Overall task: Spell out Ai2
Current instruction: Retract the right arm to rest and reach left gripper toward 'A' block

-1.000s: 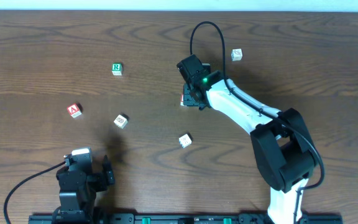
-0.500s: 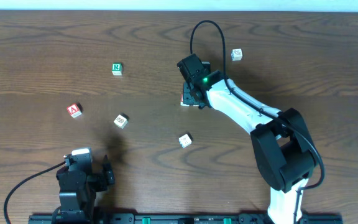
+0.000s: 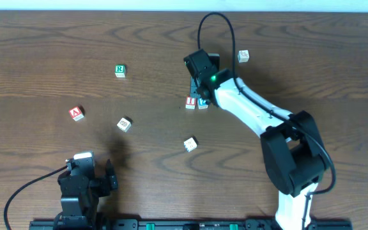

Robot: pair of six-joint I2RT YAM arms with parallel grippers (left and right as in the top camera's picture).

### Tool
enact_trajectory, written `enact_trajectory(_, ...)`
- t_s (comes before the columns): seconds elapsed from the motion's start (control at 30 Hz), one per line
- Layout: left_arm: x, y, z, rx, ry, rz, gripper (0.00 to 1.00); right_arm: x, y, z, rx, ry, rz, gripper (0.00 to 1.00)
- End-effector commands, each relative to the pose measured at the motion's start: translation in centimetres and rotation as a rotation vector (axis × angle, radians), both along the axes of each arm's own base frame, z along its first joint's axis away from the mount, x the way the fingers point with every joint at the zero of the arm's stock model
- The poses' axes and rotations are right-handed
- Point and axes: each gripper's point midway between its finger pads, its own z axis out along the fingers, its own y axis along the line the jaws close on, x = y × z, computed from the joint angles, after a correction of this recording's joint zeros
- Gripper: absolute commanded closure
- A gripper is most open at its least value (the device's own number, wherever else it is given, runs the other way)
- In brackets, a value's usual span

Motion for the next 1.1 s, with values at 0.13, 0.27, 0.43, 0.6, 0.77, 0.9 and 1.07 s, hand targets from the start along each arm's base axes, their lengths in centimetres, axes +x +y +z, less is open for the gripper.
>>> enact_trajectory(0.13, -0.8, 0.4, -1.9, 0.017, 0.066, 0.018, 0.05, -0.7, -0.6, 12.2, 0.039, -0.123, 0.113, 0.25)
enact_trajectory(0.27, -0.9, 1.1, -1.8, 0.042, 0.066, 0.047, 0.05, -4.3, -2.3, 17.0, 0.054, -0.142, 0.136, 0.15)
enact_trajectory(0.43, -0.9, 1.1, -1.8, 0.042, 0.066, 0.047, 0.05, -8.0, -4.4, 21.5, 0.061, -0.184, 0.154, 0.14)
enact_trajectory(0.6, -1.1, 2.3, -1.6, 0.088, 0.064, 0.101, 0.05, -10.6, -6.0, 23.6, 0.063, -0.199, 0.155, 0.11)
enact_trajectory(0.77, -0.9, 2.3, -1.4, 0.088, 0.052, 0.103, 0.05, -11.8, -6.6, 23.7, 0.055, -0.180, 0.156, 0.10)
enact_trajectory(0.9, 1.4, 1.5, 1.3, 0.039, -0.094, 0.081, 0.05, -12.1, -6.8, 23.4, 0.046, -0.159, 0.158, 0.10)
enact_trajectory(1.07, 2.3, -0.7, 2.2, -0.167, -0.161, 0.063, 0.05, -12.4, -7.0, 23.1, 0.031, -0.145, 0.169, 0.09)
